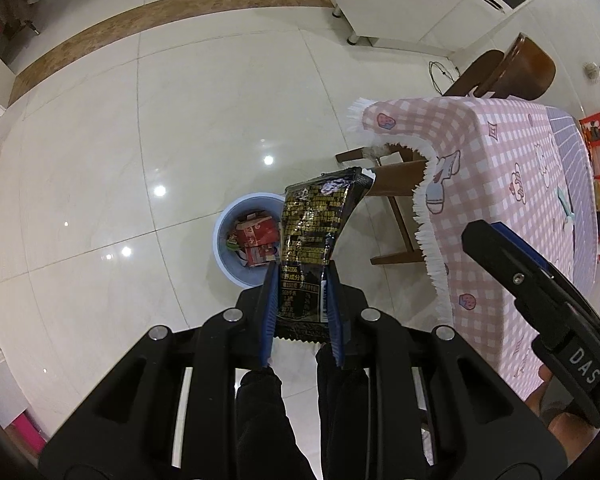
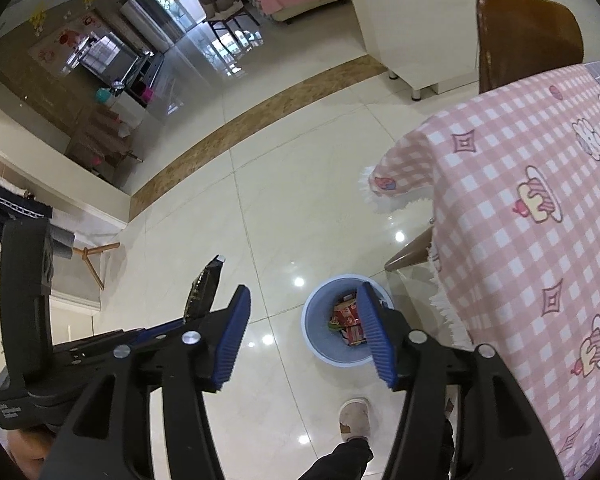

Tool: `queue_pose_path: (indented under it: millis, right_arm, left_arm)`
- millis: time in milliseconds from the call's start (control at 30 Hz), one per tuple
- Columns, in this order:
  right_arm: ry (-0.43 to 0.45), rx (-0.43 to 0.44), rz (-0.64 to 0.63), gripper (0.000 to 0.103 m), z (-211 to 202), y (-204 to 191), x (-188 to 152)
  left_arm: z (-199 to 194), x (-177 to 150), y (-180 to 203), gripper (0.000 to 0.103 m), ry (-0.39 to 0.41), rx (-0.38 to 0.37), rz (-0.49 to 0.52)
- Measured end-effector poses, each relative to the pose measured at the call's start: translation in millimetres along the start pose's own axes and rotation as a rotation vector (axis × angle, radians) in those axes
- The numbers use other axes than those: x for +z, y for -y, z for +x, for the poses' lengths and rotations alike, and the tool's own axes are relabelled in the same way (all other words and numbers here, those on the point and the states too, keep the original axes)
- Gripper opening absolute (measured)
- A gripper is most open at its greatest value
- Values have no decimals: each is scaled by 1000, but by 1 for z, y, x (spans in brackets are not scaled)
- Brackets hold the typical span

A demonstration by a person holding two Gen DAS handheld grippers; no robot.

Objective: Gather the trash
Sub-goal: 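Open the left tool to drop the black packet into the bucket, then grasp white dropper bottle with right tool while left tool grasps teal toothbrush package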

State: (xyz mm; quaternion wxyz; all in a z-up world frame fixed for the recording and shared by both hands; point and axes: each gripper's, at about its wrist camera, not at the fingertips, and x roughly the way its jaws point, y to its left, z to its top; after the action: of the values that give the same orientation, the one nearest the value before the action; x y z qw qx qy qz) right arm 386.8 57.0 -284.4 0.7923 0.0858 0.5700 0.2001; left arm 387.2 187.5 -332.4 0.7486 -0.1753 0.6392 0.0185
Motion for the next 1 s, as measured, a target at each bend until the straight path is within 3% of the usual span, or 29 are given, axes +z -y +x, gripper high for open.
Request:
queue_pose_path:
  millis: [200, 267, 700, 800, 1000]
  right_arm:
    - [11, 4, 23, 57, -8, 17, 3]
    - [9, 7, 32, 57, -10, 24, 4]
    - [42, 7, 81, 57, -35, 76, 7]
    - [71, 8, 103, 57, -49, 97, 8]
    - [202, -43, 169, 57, -96, 162, 14]
  left_arm:
    - [7, 4, 12, 29, -14, 29, -1]
    - [8, 5, 15, 64, -8, 60, -7]
    - [0, 13, 49, 65, 47, 83, -27]
    - [-6, 18, 78, 65, 82, 64, 7]
    - [-5, 29, 173, 66, 145, -2, 156]
